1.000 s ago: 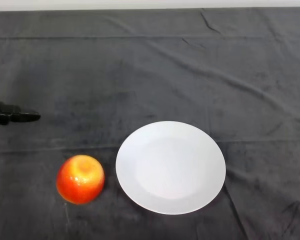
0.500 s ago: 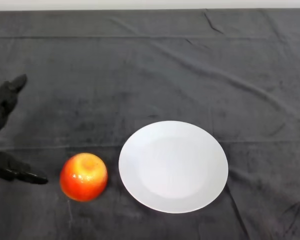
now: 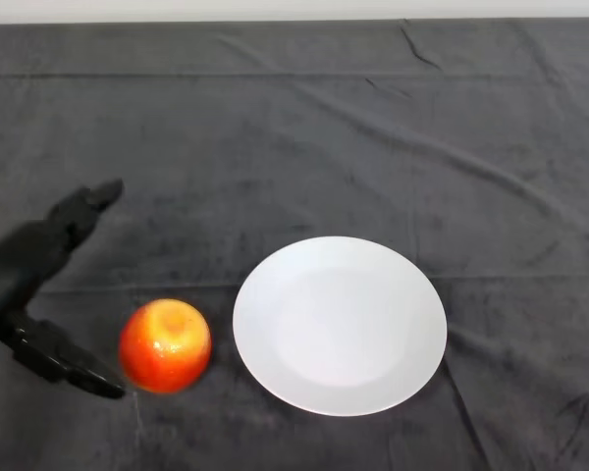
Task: Move the apple to the plate
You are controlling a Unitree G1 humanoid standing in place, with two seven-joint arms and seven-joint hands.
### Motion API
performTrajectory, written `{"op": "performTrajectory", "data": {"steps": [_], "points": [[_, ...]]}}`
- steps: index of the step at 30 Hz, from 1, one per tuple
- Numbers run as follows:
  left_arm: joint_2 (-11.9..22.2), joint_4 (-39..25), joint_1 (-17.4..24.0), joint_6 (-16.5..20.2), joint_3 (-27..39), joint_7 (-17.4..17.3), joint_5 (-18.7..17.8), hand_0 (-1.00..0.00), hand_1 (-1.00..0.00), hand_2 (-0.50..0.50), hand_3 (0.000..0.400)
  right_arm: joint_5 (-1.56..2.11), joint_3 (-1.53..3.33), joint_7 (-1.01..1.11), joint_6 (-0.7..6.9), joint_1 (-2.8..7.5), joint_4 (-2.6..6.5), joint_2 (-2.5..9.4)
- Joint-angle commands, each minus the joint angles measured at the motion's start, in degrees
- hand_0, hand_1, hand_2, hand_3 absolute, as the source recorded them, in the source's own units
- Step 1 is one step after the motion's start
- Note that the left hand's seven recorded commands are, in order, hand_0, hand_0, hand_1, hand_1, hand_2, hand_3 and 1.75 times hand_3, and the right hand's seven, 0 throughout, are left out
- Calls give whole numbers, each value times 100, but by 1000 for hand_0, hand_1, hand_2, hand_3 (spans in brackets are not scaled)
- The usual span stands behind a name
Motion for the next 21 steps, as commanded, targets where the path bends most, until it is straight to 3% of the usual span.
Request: {"op": "performTrajectory", "data": {"steps": [1,9,10,11,12,21], "points": [[-30,6,-166,15,-142,-90,69,0,0,0,0,43,-122,17,406,290,342,245],[-260,375,-275,-161,-424,-279,113,0,0,0,0,31,-134,18,413,293,332,248],[-266,440,-290,-202,-443,-310,118,-282,-224,-29,113,30,-135,18,414,293,331,249],[-268,504,-310,-239,-456,-337,124,-863,-667,-98,345,29,-136,18,414,293,330,249],[-268,583,-345,-279,-466,-368,132,-1000,-1000,0,400,27,-138,18,415,293,330,249],[-235,1073,-628,-552,-474,-398,321,-1000,-1000,0,400,18,-148,20,416,292,331,251]]}}
